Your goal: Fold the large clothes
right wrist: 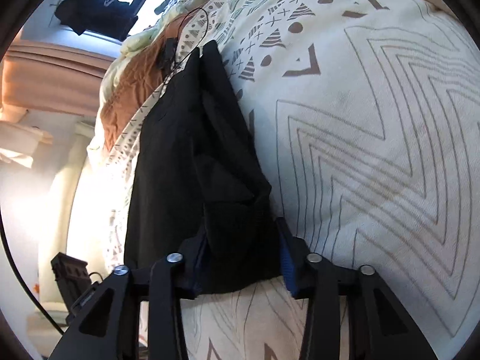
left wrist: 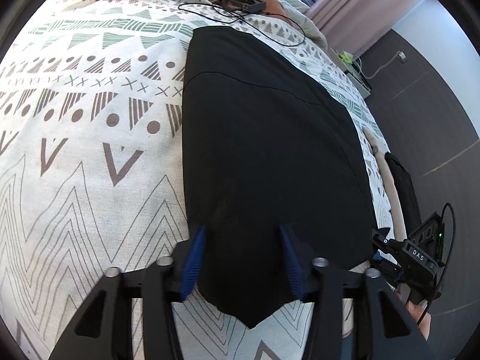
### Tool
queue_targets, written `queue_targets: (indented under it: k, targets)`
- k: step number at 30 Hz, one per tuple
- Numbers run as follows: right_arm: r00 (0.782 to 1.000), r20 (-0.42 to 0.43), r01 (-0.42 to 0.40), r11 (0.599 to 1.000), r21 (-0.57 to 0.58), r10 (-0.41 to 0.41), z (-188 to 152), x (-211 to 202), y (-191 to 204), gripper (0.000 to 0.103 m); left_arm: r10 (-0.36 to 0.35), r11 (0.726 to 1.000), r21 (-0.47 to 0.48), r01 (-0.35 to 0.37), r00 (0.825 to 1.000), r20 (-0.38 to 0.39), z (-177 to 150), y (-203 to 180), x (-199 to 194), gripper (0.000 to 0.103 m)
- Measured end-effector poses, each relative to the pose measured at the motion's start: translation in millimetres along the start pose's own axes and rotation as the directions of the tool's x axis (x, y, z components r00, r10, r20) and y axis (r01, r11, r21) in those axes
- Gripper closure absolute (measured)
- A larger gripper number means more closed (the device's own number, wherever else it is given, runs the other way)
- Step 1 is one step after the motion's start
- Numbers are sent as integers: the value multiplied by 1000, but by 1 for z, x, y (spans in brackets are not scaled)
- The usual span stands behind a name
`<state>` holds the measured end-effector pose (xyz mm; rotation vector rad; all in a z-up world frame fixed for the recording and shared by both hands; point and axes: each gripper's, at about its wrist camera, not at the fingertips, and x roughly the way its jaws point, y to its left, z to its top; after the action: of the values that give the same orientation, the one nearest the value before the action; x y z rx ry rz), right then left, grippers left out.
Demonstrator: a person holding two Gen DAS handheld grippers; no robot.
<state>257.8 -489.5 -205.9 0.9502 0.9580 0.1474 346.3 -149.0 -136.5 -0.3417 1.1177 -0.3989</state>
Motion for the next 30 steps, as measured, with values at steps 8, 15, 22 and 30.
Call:
queue_targets:
  k: [8,15,22,30]
  targets:
    - [999,-26,-34,999,3,34,-23,-5,9,70,5,1000,23,-5,1000,1,-5,4,-15,73]
    - [998,-49,-44,999,-6,43,-51,-13,16,70,6,999,43,-6,1000,-1,-21,12,-37,77]
    - [995,-88,-45,999,-29,43,-83,-22,25,70,-12,999,33,12,1000,-2,-47,22,-64,80]
    - [996,-86,-24,998,-56,19,-103,-32,28,71,-47,998,49,47,999,8,-69,24,-87,81]
